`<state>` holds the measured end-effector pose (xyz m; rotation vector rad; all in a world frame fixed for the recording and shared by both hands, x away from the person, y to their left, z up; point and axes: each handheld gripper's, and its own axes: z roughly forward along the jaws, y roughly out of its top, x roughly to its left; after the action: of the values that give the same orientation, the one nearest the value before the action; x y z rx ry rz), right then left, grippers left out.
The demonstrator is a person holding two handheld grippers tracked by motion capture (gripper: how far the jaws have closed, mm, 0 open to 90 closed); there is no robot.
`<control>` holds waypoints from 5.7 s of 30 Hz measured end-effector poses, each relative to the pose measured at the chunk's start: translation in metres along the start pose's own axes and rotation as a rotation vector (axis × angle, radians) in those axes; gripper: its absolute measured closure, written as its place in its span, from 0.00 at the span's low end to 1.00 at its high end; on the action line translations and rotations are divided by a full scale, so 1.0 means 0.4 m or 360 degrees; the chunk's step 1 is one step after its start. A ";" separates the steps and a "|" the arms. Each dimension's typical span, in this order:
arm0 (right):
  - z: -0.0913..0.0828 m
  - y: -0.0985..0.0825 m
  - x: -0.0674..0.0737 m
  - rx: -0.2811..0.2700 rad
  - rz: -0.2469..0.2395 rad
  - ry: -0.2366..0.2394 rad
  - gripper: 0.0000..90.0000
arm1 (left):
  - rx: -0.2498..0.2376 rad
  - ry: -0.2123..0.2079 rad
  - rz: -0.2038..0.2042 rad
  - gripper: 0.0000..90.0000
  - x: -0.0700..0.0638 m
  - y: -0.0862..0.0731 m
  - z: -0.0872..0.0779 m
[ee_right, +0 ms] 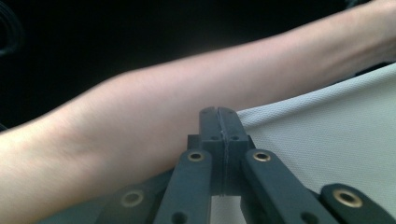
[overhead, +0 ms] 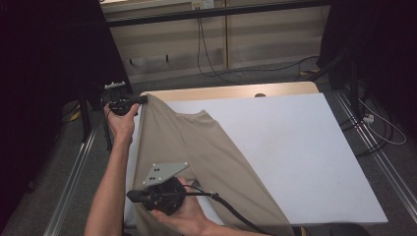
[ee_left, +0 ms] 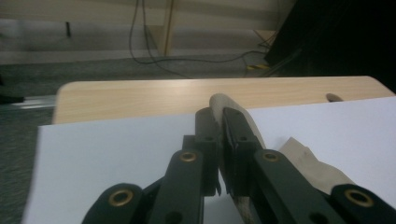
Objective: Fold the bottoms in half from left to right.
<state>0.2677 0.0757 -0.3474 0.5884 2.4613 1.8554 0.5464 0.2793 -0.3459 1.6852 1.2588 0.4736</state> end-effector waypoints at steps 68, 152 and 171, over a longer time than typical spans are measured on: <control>-0.530 -0.323 -0.214 0.0101 0.0366 -0.0731 1.00 | 0.0386 -0.0125 0.0193 0.89 -0.309 -0.151 0.412; -0.601 -0.409 -0.189 0.0411 0.0341 -0.1025 0.84 | 0.0482 -0.0797 0.0824 0.47 -0.557 -0.526 -0.165; -0.537 -0.405 -0.255 0.0578 0.0340 -0.0935 0.90 | 0.0553 -0.0994 0.1061 0.94 -0.628 -0.569 -0.158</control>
<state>0.2671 -0.1909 -0.4554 1.2407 2.3761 1.0449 0.2798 0.0895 -0.4540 2.3066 0.3145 0.0755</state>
